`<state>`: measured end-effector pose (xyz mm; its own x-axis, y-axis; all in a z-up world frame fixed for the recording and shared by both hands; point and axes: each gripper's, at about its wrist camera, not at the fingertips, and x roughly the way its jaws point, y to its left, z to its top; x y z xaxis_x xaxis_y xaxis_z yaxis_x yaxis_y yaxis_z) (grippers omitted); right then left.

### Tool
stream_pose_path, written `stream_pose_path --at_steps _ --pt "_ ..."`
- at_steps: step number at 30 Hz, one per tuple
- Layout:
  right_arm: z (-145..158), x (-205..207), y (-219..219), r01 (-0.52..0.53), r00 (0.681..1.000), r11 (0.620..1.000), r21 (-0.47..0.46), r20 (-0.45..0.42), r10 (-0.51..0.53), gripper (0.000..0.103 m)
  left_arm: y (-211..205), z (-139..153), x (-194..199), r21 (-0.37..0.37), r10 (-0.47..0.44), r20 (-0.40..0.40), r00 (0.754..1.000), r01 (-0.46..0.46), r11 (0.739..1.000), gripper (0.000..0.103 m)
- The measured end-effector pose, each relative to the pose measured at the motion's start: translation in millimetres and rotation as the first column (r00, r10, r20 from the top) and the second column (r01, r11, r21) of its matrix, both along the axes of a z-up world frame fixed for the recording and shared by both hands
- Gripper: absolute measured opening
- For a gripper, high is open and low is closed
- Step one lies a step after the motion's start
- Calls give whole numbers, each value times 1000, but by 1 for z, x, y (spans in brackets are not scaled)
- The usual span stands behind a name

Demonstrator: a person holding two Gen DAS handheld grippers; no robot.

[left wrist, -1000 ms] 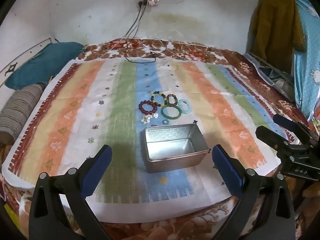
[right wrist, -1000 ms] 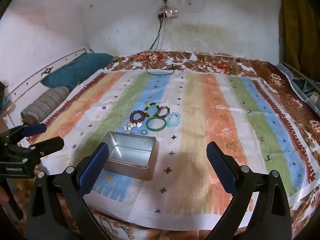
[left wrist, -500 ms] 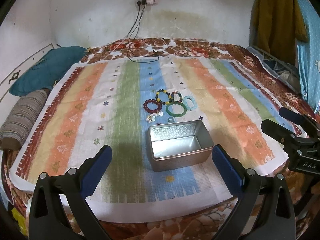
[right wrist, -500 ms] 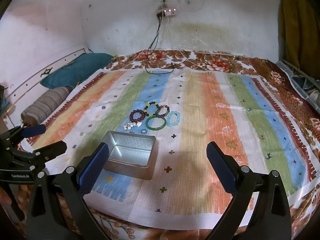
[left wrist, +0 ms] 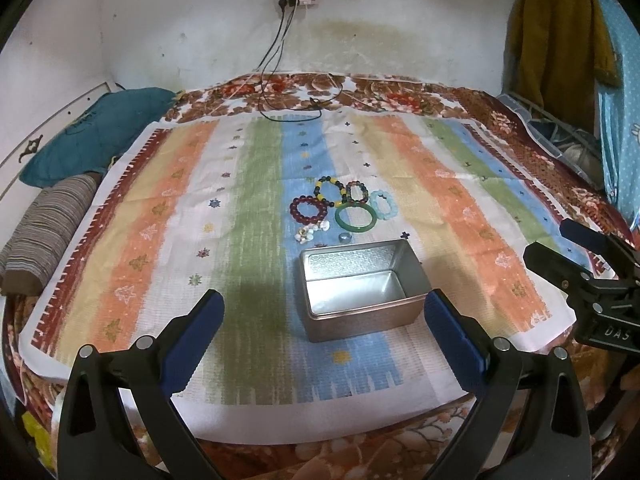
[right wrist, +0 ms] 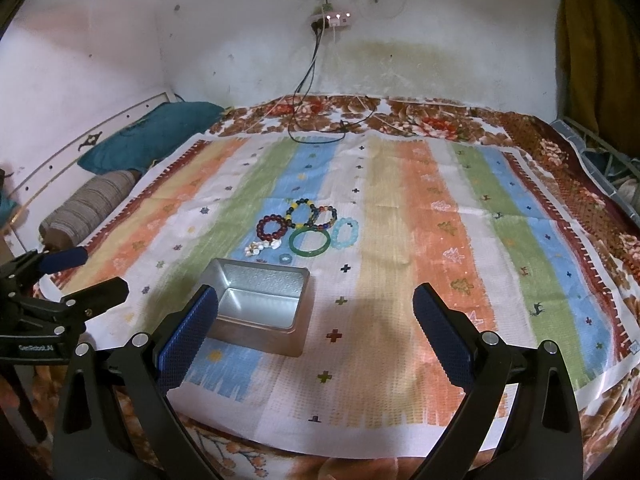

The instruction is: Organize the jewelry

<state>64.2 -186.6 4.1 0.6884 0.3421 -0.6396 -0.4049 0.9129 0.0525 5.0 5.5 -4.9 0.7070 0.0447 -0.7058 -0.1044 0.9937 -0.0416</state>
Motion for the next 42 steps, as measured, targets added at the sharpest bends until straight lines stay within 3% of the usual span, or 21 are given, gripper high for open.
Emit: stream_pose_path --at_steps 20,26,30,42 --pt "-6 16 9 -26 997 1000 -5 -73 26 99 7 -2 7 1 27 -24 999 -27 1000 98" --pt "-6 32 19 -29 996 999 -35 -81 26 99 15 4 29 55 86 -32 996 -84 995 98" --pt "-5 42 15 -10 996 999 -35 -84 7 99 30 5 44 26 110 -36 993 -109 994 98" --pt "-2 75 18 13 995 999 -36 -100 -17 99 26 2 85 54 93 -67 993 -89 995 97"
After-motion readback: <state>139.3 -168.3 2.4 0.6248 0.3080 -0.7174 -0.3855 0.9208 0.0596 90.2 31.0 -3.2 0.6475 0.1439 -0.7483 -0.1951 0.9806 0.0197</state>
